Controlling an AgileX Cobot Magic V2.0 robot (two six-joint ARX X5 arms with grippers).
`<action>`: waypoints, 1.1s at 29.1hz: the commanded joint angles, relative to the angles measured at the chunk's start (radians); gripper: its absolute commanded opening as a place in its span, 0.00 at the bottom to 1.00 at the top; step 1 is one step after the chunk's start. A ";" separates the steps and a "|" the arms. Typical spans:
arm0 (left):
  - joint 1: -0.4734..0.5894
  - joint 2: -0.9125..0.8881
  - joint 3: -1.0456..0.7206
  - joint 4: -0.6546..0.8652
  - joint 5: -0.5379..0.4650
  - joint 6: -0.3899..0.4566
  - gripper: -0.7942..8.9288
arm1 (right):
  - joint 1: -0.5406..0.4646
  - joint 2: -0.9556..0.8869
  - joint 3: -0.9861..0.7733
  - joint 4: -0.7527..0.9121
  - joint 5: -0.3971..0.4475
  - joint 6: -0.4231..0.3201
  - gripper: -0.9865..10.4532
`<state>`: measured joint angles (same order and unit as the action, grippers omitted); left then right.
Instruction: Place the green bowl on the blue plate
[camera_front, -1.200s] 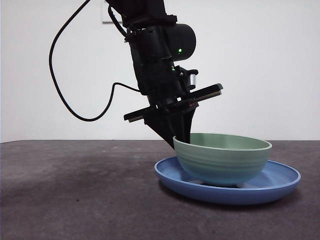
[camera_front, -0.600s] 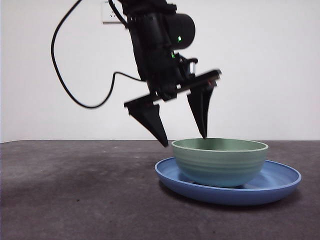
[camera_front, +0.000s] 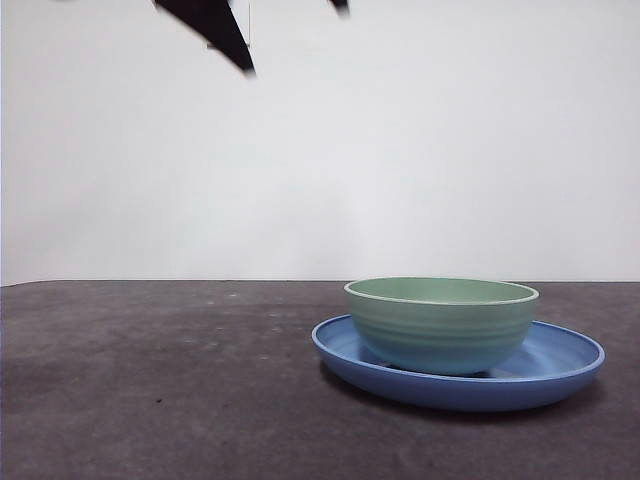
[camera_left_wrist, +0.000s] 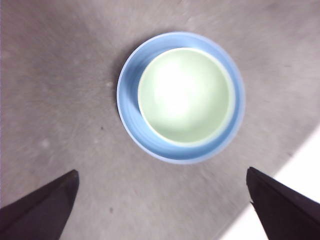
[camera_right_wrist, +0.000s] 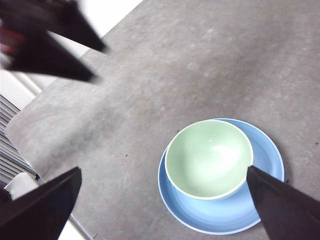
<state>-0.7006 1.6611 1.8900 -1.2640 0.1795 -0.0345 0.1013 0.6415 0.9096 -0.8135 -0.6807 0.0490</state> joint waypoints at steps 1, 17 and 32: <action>-0.006 -0.103 -0.051 0.009 0.001 0.021 0.67 | 0.003 0.004 0.016 0.004 0.000 0.003 0.57; -0.005 -1.144 -0.940 0.405 0.000 -0.075 0.66 | 0.003 0.004 0.016 -0.006 -0.001 0.003 0.57; -0.005 -1.257 -0.980 0.373 0.000 -0.082 0.66 | 0.003 0.004 0.016 -0.021 0.002 0.023 0.57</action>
<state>-0.7006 0.4026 0.9024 -0.8982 0.1795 -0.1154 0.1013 0.6415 0.9096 -0.8341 -0.6800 0.0540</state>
